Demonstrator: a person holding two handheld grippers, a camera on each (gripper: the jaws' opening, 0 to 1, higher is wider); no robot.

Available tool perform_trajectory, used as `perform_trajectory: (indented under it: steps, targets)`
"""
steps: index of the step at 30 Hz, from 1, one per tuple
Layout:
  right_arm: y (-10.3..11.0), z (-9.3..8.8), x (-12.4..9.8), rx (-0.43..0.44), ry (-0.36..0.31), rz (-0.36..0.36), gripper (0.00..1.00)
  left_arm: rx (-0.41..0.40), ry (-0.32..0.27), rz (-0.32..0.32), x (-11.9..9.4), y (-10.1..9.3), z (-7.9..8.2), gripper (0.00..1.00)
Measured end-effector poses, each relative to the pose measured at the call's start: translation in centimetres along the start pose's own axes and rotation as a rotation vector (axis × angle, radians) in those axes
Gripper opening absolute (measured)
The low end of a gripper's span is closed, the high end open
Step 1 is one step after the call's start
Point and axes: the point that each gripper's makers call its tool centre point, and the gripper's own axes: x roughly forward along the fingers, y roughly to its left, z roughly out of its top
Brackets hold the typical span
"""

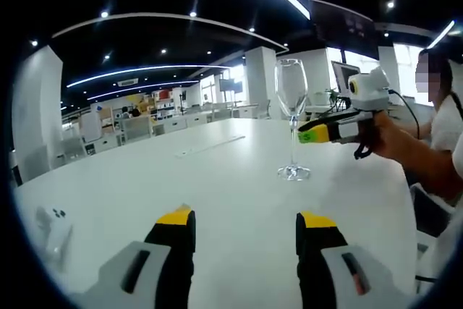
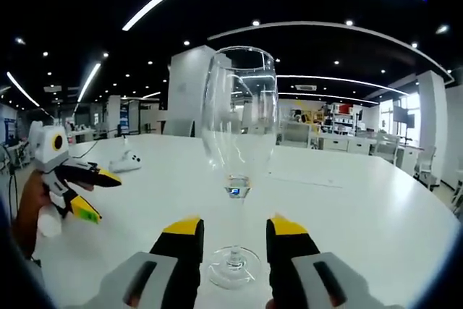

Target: Stand the stemmed glass upright on the table place it in front of you

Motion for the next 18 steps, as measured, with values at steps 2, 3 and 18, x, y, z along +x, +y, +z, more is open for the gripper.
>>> perform_trajectory:
  steps: [2,3,18]
  targets:
    - [0.0,0.1,-0.5,0.000,-0.006,-0.007,0.38,-0.001,-0.002,0.001,0.0,0.0,0.0,0.56]
    - [0.1,0.0,-0.8,-0.001,-0.008,-0.011,0.38,-0.001,-0.002,0.001,0.0,0.0,0.0,0.56]
    - [0.3,-1.0,-3.2,0.023,-0.010,-0.052,0.37,0.003,-0.003,0.001,-0.1,-0.1,0.1,0.56]
